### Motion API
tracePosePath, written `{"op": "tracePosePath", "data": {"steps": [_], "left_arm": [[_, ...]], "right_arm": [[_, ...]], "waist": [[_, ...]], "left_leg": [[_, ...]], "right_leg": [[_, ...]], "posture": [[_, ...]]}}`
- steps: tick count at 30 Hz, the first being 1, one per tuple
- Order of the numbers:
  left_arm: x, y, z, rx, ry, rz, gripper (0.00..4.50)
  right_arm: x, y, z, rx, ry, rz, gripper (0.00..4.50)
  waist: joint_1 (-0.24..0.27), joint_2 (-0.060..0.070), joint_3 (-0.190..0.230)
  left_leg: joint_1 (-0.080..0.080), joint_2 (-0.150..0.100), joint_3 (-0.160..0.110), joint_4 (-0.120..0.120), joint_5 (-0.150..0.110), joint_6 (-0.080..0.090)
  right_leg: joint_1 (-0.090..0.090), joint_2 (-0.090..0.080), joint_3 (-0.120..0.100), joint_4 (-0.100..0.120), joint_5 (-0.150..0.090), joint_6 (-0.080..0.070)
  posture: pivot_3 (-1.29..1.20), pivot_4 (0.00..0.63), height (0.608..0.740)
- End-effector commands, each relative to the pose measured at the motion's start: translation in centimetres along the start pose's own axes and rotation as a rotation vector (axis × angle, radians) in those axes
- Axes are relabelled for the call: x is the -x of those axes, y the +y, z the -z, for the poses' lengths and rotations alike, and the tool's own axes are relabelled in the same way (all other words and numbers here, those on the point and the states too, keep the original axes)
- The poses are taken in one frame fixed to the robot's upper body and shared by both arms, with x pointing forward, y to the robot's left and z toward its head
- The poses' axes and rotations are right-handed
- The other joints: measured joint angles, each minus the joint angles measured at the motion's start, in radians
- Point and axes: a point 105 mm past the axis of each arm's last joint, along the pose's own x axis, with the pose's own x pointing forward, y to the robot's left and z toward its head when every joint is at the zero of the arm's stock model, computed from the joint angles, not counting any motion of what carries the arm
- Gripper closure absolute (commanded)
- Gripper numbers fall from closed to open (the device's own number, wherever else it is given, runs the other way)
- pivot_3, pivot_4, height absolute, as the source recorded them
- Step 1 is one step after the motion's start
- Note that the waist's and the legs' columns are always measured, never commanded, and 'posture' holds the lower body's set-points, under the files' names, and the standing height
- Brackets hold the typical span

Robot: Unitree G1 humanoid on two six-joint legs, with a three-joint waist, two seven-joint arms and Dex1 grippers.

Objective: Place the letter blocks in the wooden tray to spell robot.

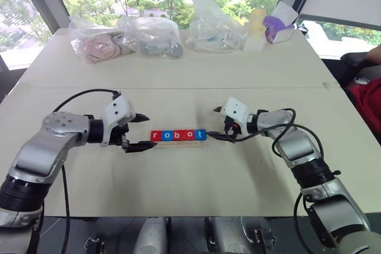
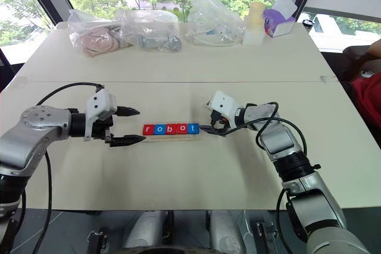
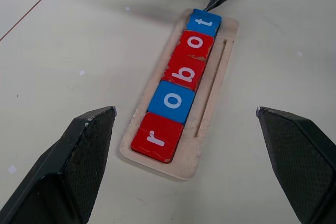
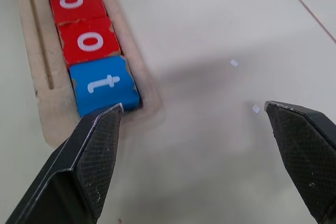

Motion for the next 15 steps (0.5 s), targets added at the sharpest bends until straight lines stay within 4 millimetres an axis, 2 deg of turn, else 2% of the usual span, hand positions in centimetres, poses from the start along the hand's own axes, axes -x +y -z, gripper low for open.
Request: {"op": "tracePosePath", "data": {"steps": [1,9,12,15], "left_arm": [[0.6,0.3,-1.2,-0.038,-0.024,-0.025,0.00],[0.7,0.3,-1.2,-0.033,-0.022,-0.034,0.00],[1.5,0.5,-1.2,-0.011,-0.033,-0.052,0.00],[2.5,0.4,-1.1,0.030,-0.056,-0.064,0.00]], "right_arm": [[-0.3,-0.1,-0.8,0.023,-0.030,0.006,0.04],[-0.3,-0.4,-1.0,0.022,-0.038,0.019,0.04],[1.5,-2.0,-1.1,0.007,-0.038,0.081,0.04],[3.2,-1.9,-1.8,-0.067,-0.069,0.069,0.04]], "waist": [[-0.001,0.000,0.000],[-0.001,0.000,0.000],[0.000,0.000,0.000],[0.001,0.000,0.000]], "left_leg": [[0.000,0.000,0.000,0.000,0.000,0.000],[0.000,0.000,0.000,0.000,0.000,0.000],[0.000,0.000,0.000,0.000,0.000,0.000],[0.000,0.000,0.000,0.000,0.000,0.000]], "right_leg": [[0.000,0.000,0.000,0.000,0.000,0.000],[0.000,0.000,0.000,0.000,0.000,0.000],[0.000,0.000,0.000,0.000,0.000,0.000],[0.000,-0.001,0.000,0.000,0.000,0.000]], "posture": [[0.00,0.150,0.735],[0.00,0.150,0.735],[0.00,0.150,0.735],[0.00,0.150,0.735]]}}
